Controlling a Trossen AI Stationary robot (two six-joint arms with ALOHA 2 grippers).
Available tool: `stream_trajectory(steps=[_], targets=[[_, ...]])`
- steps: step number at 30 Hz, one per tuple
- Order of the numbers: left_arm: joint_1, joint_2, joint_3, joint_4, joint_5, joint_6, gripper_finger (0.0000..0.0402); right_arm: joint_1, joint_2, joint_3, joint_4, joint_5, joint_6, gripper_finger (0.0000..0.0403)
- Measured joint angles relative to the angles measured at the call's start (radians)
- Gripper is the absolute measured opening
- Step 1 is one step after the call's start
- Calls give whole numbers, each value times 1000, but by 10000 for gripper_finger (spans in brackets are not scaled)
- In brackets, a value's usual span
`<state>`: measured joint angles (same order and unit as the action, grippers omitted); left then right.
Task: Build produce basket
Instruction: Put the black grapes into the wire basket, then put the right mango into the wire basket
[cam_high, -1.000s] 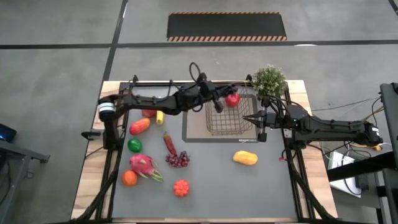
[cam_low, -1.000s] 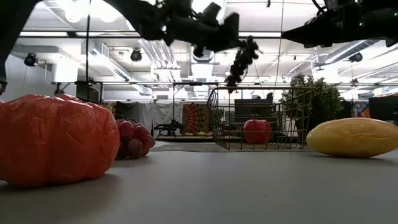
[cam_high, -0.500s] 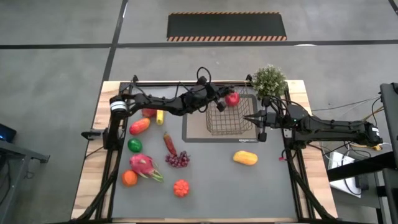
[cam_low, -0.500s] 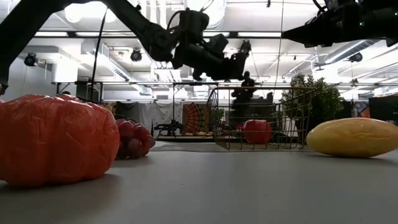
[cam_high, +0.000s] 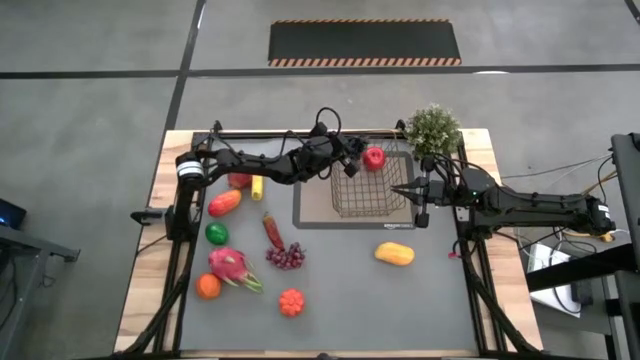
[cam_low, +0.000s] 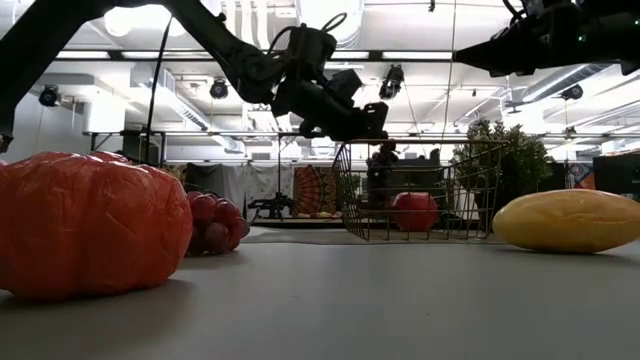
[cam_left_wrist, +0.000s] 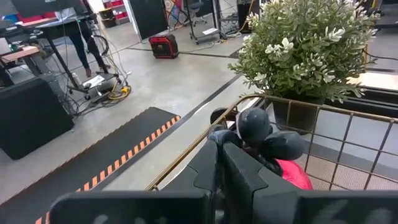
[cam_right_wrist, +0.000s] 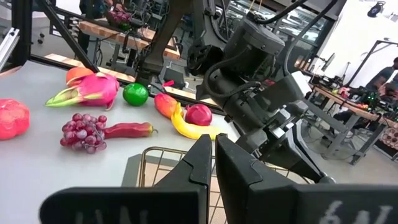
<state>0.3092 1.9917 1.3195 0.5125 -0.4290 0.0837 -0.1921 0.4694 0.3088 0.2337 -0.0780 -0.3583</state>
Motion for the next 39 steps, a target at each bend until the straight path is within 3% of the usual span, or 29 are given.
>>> stream_trajectory(steps=[11,28,33,39], targets=[[4,29,1,2,0,-1,5,0,0,0,-14,1,23,12],[6,31,2,-8,-20,2,118,0,1,0,-21,2,53,12],[-13,-30,4,-75,-25,59,123,0,1,0,-20,1,78,12],[-85,-206,-16,-237,-11,160,123,0,1,1,8,-5,150,12]])
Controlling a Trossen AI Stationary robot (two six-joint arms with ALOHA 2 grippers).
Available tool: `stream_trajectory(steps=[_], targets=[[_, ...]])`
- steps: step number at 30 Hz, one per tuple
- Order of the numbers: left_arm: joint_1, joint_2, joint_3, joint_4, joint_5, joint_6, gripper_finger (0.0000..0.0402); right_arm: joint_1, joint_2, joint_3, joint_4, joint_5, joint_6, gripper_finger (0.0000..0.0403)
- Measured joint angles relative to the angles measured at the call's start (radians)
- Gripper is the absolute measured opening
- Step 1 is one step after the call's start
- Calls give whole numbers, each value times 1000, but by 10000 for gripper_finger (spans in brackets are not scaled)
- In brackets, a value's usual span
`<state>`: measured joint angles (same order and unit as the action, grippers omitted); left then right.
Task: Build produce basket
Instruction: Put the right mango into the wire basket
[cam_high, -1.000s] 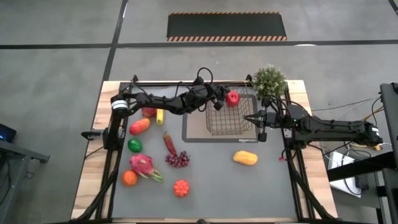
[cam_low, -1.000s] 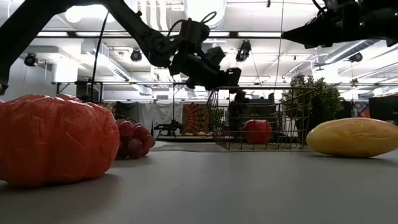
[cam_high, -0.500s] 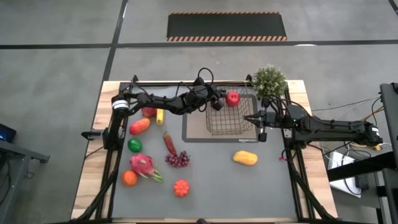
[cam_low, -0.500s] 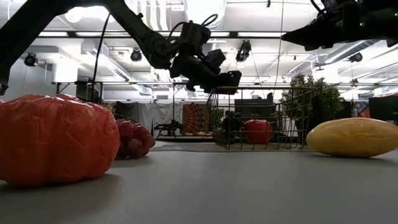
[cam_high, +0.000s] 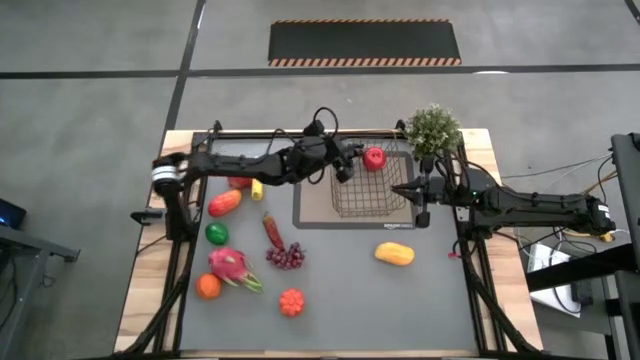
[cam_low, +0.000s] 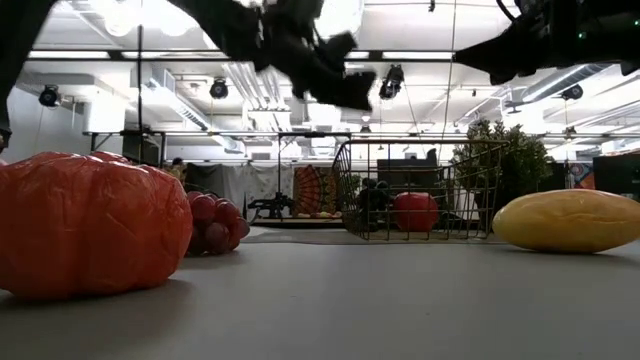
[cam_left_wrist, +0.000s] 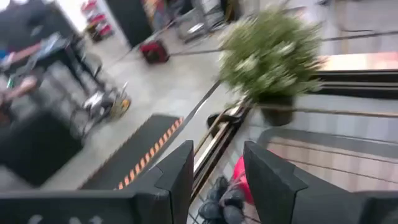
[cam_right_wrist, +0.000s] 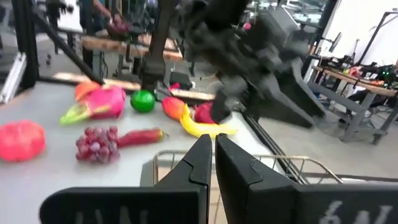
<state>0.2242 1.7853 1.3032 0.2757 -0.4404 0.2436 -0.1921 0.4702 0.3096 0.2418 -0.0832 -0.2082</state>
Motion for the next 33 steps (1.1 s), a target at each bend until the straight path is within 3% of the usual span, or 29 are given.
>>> stream_trajectory(steps=[6,9,14,20,27,33], targets=[[-118,-196,-104,-43,86,85,123,29,11,47,20,-94,124,12],[-165,-287,-191,-27,178,78,123,74,31,83,21,-135,163,12],[-239,-394,-367,118,331,65,123,184,102,124,18,-129,129,12],[-303,-483,-553,300,341,50,123,313,215,186,4,-18,145,12],[-373,-558,-650,372,344,47,123,453,356,366,-336,198,300,12],[-390,-603,-674,366,343,46,123,529,510,585,-773,268,474,12]])
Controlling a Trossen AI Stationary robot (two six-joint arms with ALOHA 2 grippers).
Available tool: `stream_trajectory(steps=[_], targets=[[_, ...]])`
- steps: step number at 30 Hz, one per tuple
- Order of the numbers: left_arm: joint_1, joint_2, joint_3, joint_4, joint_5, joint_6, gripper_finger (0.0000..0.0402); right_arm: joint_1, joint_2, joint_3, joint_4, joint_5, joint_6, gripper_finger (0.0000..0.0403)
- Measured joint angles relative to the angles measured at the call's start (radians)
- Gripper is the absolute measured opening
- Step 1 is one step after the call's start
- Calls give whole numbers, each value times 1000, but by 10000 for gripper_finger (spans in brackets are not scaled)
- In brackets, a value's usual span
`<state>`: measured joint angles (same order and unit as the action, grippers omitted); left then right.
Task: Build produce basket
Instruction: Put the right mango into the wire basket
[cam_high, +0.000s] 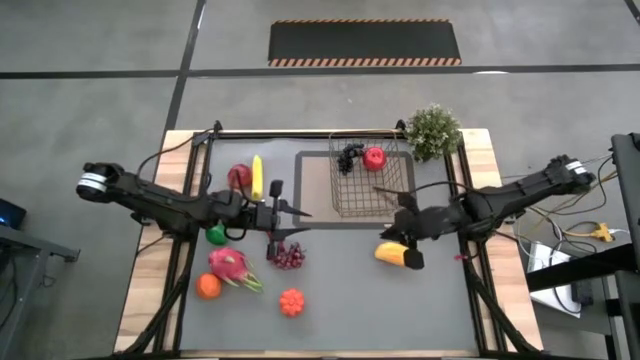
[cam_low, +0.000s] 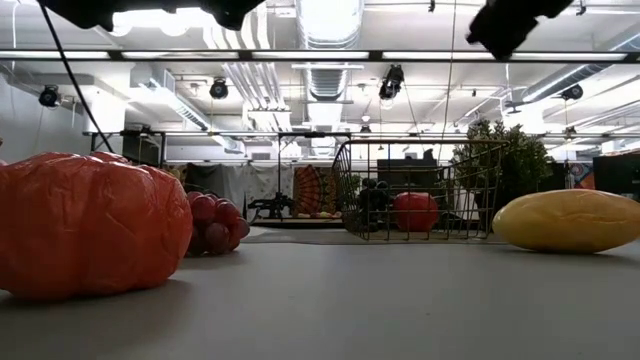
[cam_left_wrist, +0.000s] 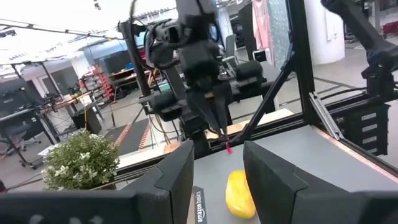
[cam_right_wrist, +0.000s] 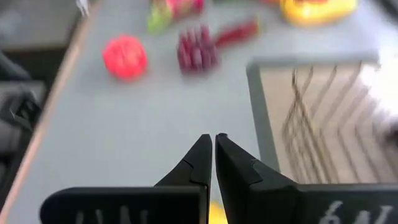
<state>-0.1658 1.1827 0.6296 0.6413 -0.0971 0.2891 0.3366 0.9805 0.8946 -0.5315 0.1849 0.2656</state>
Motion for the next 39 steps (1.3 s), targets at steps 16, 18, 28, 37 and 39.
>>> stream_trajectory(steps=[16,18,28,37,39], targets=[[-20,-23,0,-102,0,-45,123,103,381,308,-668,-82,319,16],[-35,-24,0,-127,1,-55,123,102,392,299,-659,-88,326,26],[-79,-63,-49,-129,5,-48,123,102,394,248,-590,-76,402,162],[-79,-131,-62,-126,-6,-47,123,140,388,144,-489,-13,377,245],[-79,-137,-63,-126,-6,-47,123,152,388,124,-471,2,377,249]])
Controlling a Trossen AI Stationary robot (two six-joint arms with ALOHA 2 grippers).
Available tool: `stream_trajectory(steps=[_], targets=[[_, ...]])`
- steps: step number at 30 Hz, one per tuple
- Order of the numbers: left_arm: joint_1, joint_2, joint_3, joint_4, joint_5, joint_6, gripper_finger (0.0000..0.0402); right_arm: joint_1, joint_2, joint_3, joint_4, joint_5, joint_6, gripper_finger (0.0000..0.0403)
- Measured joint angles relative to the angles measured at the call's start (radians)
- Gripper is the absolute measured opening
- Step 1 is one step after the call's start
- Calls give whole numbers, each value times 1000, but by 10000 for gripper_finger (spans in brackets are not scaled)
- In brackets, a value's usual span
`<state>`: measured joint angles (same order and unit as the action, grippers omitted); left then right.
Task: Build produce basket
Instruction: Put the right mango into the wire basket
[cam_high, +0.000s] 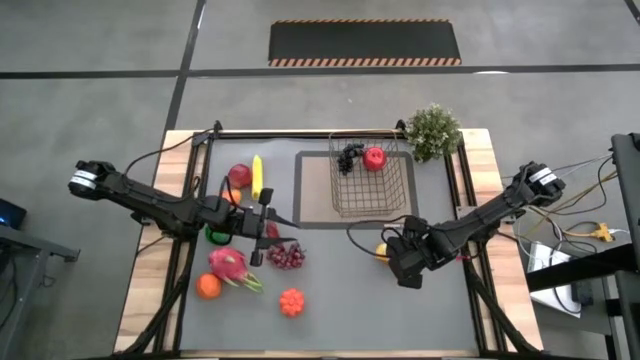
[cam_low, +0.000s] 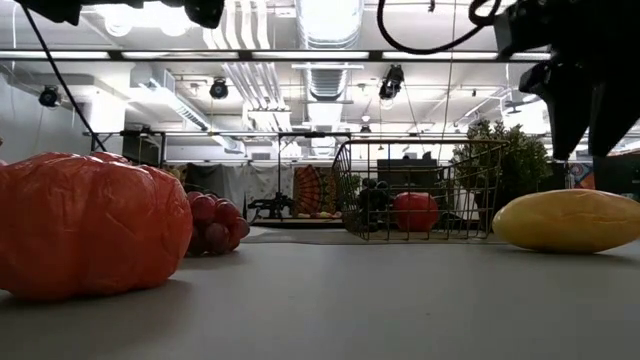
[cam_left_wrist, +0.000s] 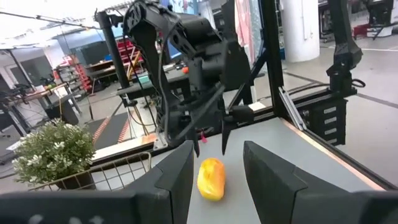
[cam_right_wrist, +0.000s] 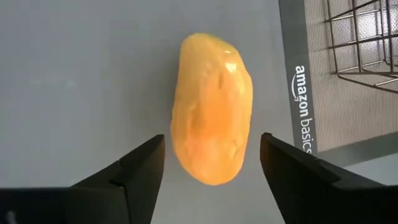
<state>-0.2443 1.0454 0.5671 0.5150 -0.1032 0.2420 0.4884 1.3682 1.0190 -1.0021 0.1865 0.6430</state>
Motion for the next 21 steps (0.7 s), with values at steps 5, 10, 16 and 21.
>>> stream_trajectory(steps=[5,10,16,21], targets=[[0,-3,0,-1,-3,1,123,5,0,-47,55,29,0,251],[0,-3,0,1,-9,13,123,4,0,-116,141,73,-3,251],[0,-1,2,6,-10,7,123,-2,0,-191,273,54,33,251],[0,-1,1,7,-10,3,123,-4,-2,-211,293,51,51,252]])
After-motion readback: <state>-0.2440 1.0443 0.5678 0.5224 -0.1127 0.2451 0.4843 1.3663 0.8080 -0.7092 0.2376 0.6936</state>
